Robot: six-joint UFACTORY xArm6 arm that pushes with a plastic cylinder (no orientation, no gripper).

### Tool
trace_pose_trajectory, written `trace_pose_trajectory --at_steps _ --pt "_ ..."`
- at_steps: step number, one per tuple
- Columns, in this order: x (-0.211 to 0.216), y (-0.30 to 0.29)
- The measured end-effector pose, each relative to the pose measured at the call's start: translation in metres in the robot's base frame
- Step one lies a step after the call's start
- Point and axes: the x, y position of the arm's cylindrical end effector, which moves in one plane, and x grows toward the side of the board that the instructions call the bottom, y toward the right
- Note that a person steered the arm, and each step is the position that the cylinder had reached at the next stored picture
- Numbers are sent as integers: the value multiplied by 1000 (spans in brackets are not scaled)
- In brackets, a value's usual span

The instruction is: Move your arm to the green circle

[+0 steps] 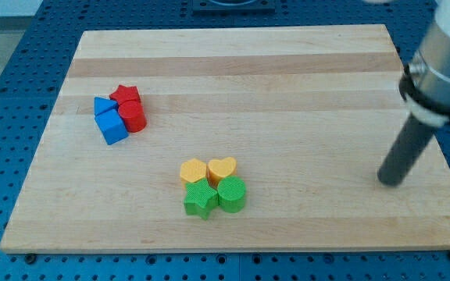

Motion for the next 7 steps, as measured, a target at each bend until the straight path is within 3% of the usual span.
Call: trace_pose_trajectory --at_steps 2,4,7 --pt "63 -55" --pt "59 -95" --pt "34 -105"
